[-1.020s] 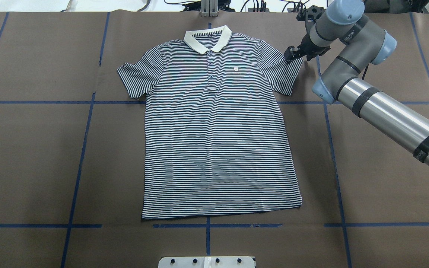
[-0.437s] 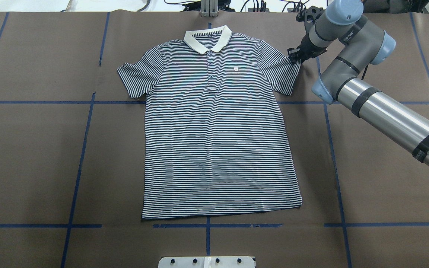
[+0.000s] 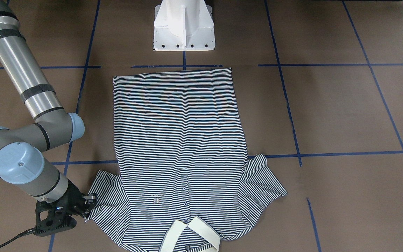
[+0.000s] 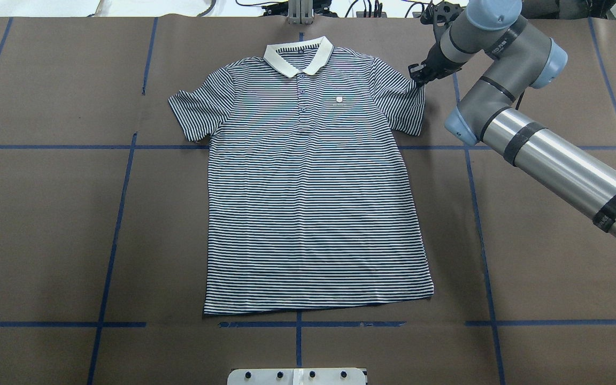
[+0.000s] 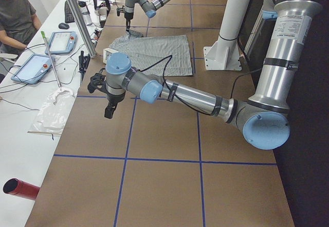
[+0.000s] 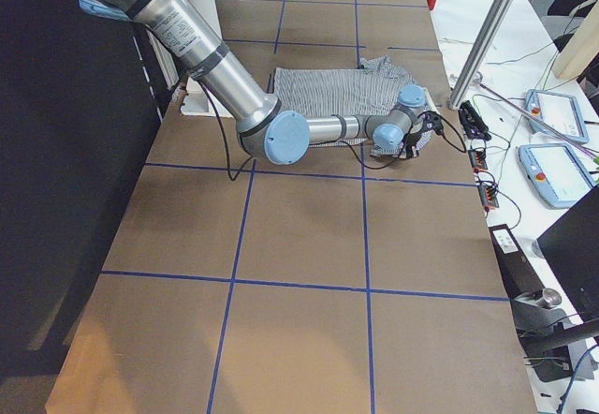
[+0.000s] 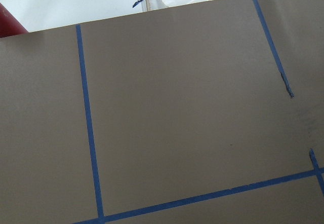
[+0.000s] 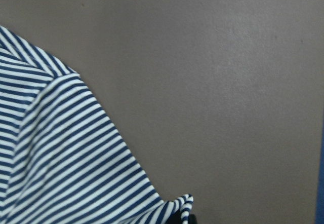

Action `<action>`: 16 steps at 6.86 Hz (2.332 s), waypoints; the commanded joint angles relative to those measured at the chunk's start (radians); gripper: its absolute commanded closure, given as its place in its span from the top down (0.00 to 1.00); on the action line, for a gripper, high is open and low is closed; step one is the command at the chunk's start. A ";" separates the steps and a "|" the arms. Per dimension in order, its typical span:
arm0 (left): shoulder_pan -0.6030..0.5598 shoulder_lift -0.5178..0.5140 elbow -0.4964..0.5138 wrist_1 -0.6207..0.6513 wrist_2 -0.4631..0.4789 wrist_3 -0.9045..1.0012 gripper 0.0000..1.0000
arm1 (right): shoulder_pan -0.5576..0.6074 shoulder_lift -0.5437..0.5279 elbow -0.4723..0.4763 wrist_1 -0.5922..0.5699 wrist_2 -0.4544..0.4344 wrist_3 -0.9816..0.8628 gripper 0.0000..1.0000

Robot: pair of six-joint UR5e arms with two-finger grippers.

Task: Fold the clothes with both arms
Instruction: 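Fold the sleeve nearest the right gripper inward onto the shirt body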

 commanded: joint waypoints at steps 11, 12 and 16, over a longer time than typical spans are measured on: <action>-0.005 0.010 -0.030 -0.001 0.008 0.001 1.00 | -0.169 0.228 -0.071 -0.115 -0.188 0.033 1.00; -0.005 0.010 -0.033 -0.009 0.008 0.006 1.00 | -0.169 0.219 -0.071 -0.089 -0.187 0.035 1.00; 0.045 -0.054 -0.075 0.000 0.059 -0.123 1.00 | -0.090 0.182 0.055 -0.222 -0.059 0.036 1.00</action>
